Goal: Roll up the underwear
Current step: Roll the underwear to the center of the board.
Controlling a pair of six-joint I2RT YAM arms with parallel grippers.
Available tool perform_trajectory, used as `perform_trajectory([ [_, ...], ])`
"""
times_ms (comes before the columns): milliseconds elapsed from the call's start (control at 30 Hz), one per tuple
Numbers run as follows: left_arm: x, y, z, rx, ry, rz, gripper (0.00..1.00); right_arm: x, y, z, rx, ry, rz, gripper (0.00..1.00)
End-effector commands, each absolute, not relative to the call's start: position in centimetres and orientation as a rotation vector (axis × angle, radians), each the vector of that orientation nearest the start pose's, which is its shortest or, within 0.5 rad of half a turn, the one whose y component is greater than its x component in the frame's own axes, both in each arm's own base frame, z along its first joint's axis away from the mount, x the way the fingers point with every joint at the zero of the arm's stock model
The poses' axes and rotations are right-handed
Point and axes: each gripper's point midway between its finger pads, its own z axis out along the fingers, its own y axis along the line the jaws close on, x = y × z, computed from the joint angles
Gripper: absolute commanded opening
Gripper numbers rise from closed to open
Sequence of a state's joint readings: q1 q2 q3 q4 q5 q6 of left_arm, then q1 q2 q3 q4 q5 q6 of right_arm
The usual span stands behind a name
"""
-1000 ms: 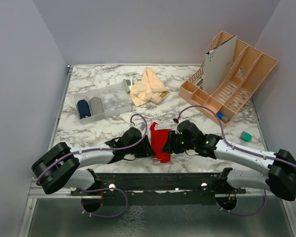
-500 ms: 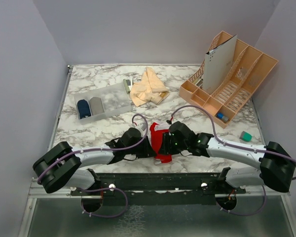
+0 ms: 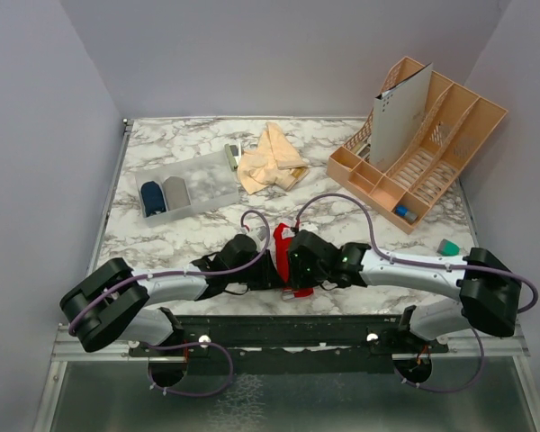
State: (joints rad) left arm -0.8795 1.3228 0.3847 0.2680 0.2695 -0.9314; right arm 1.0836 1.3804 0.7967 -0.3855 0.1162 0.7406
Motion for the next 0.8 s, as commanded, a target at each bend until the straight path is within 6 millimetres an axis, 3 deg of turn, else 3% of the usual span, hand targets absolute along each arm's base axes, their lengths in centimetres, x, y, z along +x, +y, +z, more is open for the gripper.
perform_trajectory([
  [0,13.5,-29.8,4.3,0.137,2.545,-1.215,0.25,14.8,28.3,5.9,-0.414,2.601,0.408,0.37],
  [267,13.1,-30.2,4.5,0.174,2.545,-1.253,0.25,14.9,28.7,5.7,-0.44,2.601,0.33,0.37],
  [533,13.0,-30.4,4.4,0.185,2.548,-1.265,0.18,14.8,28.4,4.9,-0.463,2.614,0.213,0.37],
  [600,12.9,-30.4,4.2,0.188,2.552,-1.264,0.16,14.7,28.3,4.7,-0.465,2.617,0.186,0.35],
  [767,12.9,-30.4,4.2,0.193,2.553,-1.266,0.11,14.8,28.5,4.9,-0.46,2.603,0.169,0.18],
])
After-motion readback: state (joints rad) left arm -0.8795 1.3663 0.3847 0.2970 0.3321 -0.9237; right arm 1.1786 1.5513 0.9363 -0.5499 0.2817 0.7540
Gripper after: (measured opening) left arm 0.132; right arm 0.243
